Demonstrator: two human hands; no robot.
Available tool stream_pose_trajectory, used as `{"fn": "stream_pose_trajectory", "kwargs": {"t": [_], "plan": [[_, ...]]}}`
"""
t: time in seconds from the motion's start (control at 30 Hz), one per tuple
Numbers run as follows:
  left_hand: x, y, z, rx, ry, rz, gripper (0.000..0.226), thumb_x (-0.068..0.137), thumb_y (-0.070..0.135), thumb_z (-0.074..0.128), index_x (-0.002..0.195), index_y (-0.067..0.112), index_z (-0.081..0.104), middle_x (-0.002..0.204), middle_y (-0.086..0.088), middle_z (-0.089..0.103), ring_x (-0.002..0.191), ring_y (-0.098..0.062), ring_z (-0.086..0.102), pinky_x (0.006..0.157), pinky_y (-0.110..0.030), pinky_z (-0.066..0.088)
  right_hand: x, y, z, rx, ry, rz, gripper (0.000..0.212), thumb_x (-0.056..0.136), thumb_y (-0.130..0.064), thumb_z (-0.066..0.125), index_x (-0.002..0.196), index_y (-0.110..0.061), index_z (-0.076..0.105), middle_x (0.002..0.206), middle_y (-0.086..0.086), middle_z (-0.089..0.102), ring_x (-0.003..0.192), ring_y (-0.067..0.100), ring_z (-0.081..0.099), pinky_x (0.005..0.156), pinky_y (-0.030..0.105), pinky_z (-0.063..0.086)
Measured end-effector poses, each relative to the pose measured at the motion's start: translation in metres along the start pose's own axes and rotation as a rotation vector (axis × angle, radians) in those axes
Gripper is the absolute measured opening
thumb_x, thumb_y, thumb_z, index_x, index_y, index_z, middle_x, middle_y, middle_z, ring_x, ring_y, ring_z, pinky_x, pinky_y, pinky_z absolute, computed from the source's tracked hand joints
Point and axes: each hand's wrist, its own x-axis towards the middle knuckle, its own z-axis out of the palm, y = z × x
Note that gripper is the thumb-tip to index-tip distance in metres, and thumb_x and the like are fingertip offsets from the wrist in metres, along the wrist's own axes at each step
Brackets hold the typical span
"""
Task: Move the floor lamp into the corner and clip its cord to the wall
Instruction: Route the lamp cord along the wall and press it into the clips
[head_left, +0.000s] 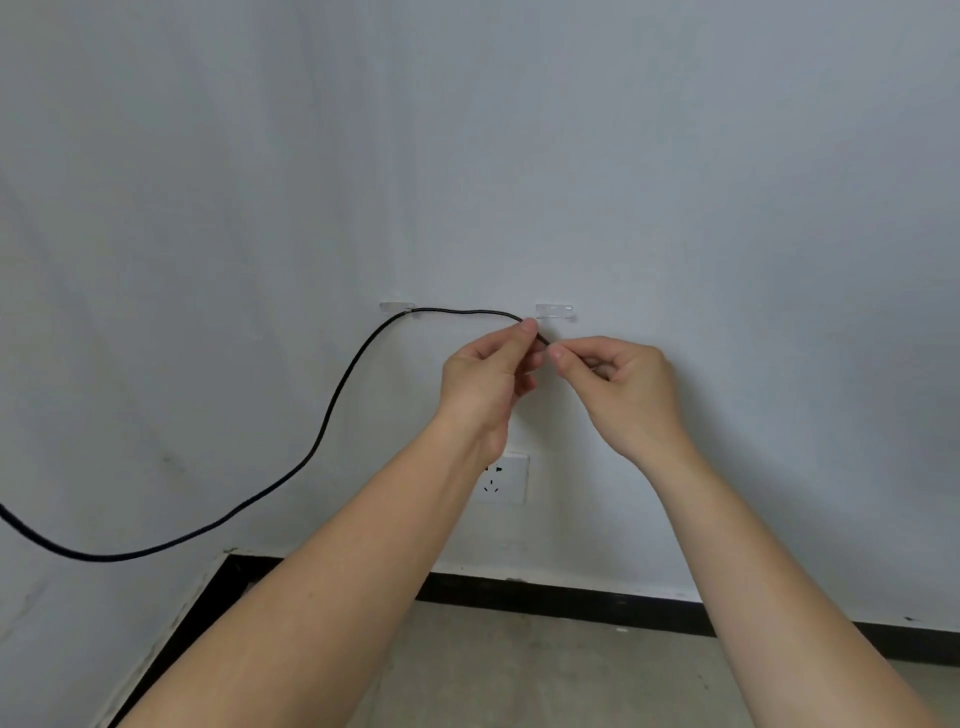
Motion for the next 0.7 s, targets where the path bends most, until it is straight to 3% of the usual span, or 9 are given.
{"fn": "stream_pose_trajectory", "kwargs": {"t": [0.1, 0.33, 0.57, 0.7], "plan": [[0.006, 0.007, 0.001, -0.085, 0.099, 0.03, 0.01, 0.09, 0.017, 0.072, 0.091, 0.007, 0.072, 0.072, -0.004, 0.066, 0.062, -0.011, 0.062, 0.059, -0.021, 0.052, 0.007, 0.002, -0.008, 0.033, 0.008, 0.034, 0.015, 0.089, -0.028, 0.075, 0.08, -0.04, 0.074, 0.071, -0.027, 0.073, 0.061, -0.006, 0.063, 0.061, 0.01, 0.046], [0.01, 0.007, 0.015, -0.141, 0.167, 0.055, 0.015, 0.089, 0.012, 0.073, 0.095, -0.002, 0.071, 0.073, -0.008, 0.067, 0.06, -0.015, 0.064, 0.06, -0.024, 0.057, 0.007, 0.013, -0.026, 0.102, 0.022, 0.106, 0.013, 0.087, -0.025, 0.077, 0.08, -0.035, 0.077, 0.069, -0.018, 0.074, 0.053, -0.002, 0.06, 0.056, 0.013, 0.049], [0.01, 0.006, 0.017, -0.173, 0.132, 0.001, 0.022, 0.087, 0.011, 0.075, 0.1, -0.006, 0.069, 0.077, -0.011, 0.07, 0.063, -0.017, 0.069, 0.063, -0.024, 0.058, 0.007, 0.011, -0.022, 0.038, 0.192, 0.026, 0.02, 0.087, -0.026, 0.077, 0.075, -0.042, 0.072, 0.07, -0.031, 0.072, 0.067, -0.009, 0.067, 0.064, 0.006, 0.047], [0.008, 0.006, 0.019, -0.198, 0.15, -0.047, 0.017, 0.087, 0.013, 0.075, 0.087, -0.002, 0.069, 0.072, -0.01, 0.071, 0.062, -0.017, 0.072, 0.06, -0.023, 0.059, 0.01, 0.008, -0.017, 0.023, 0.244, -0.025, 0.02, 0.088, -0.027, 0.076, 0.081, -0.044, 0.071, 0.07, -0.036, 0.069, 0.072, -0.01, 0.067, 0.071, 0.009, 0.05]]}}
